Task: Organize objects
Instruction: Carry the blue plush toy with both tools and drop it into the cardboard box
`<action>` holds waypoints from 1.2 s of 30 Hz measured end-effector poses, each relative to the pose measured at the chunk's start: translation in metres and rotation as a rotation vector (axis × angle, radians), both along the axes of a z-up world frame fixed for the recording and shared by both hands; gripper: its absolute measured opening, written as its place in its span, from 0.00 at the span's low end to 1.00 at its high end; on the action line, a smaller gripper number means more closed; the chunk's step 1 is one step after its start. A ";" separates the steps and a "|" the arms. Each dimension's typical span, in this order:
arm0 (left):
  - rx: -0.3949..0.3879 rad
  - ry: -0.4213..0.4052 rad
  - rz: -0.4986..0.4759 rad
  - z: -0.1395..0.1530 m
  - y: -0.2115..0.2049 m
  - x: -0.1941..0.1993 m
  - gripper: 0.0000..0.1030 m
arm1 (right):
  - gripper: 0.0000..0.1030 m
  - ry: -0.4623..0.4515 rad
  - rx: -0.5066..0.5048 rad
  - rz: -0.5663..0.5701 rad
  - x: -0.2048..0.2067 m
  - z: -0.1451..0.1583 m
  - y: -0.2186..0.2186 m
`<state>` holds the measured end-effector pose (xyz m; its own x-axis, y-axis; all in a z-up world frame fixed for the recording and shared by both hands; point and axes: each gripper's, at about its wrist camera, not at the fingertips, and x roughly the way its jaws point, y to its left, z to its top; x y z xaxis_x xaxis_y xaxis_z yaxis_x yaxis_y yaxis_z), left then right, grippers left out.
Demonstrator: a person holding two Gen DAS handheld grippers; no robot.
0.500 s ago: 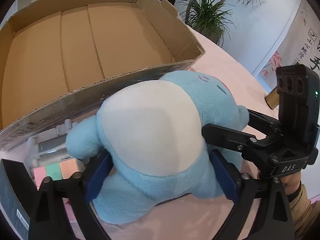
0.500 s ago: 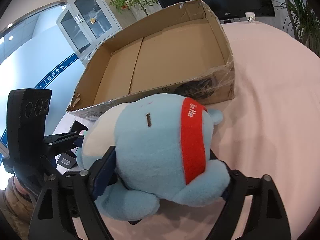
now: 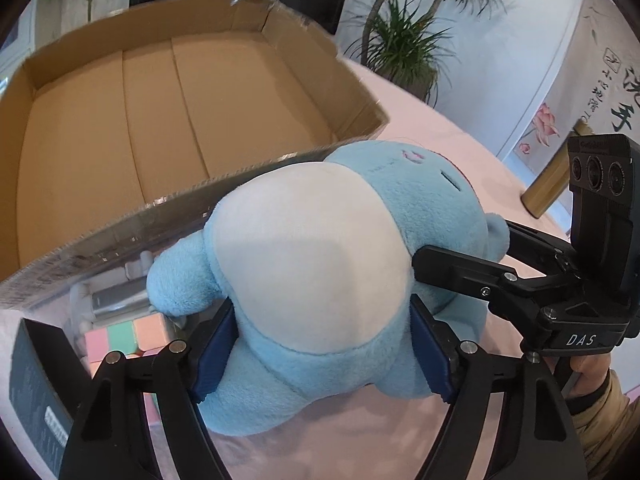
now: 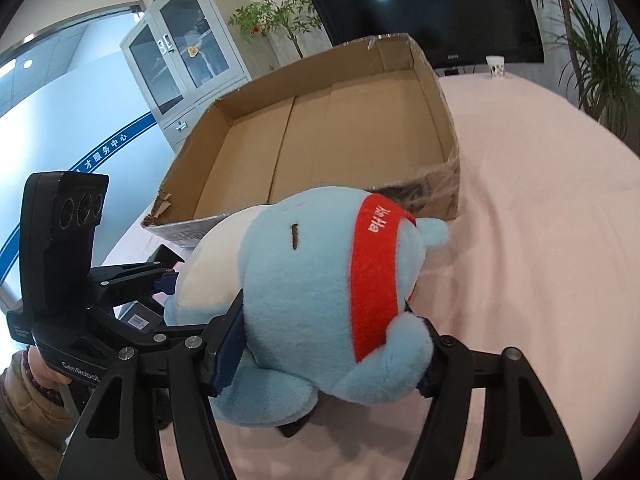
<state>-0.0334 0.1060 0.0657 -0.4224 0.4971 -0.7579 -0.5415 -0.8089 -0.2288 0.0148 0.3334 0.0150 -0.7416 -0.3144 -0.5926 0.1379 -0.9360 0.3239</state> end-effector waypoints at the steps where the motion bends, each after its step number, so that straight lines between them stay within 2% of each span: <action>1: 0.008 0.009 -0.002 0.004 -0.003 0.002 0.77 | 0.63 0.014 0.008 -0.001 0.004 0.006 -0.001; 5: 0.035 0.045 -0.004 0.033 0.003 0.004 0.77 | 0.63 0.064 0.047 0.000 0.013 0.030 -0.007; 10: 0.051 0.111 0.009 0.065 -0.014 -0.006 0.77 | 0.63 0.123 0.089 0.016 0.001 0.062 -0.013; 15: 0.060 0.143 0.045 0.096 -0.006 -0.048 0.77 | 0.63 0.144 0.094 0.037 -0.041 0.084 -0.010; 18: 0.069 0.149 0.066 0.101 -0.007 -0.076 0.76 | 0.63 0.137 0.084 0.037 -0.070 0.088 -0.005; 23: 0.075 0.104 0.092 0.090 -0.002 -0.139 0.76 | 0.63 0.082 0.055 0.033 -0.123 0.077 0.011; 27: 0.067 0.024 0.098 0.064 0.005 -0.183 0.77 | 0.63 0.016 0.036 0.028 -0.160 0.054 0.024; 30: 0.059 -0.037 0.101 0.041 0.009 -0.201 0.77 | 0.65 -0.035 0.020 0.020 -0.179 0.030 0.030; 33: 0.045 -0.058 0.113 0.025 0.011 -0.208 0.80 | 0.71 -0.054 0.009 0.020 -0.189 0.018 0.037; 34: 0.046 -0.061 0.114 0.024 0.012 -0.209 0.82 | 0.78 -0.052 0.000 0.018 -0.189 0.017 0.040; 36: 0.016 -0.053 0.117 0.021 0.017 -0.208 0.90 | 0.82 -0.038 -0.010 0.003 -0.188 0.018 0.045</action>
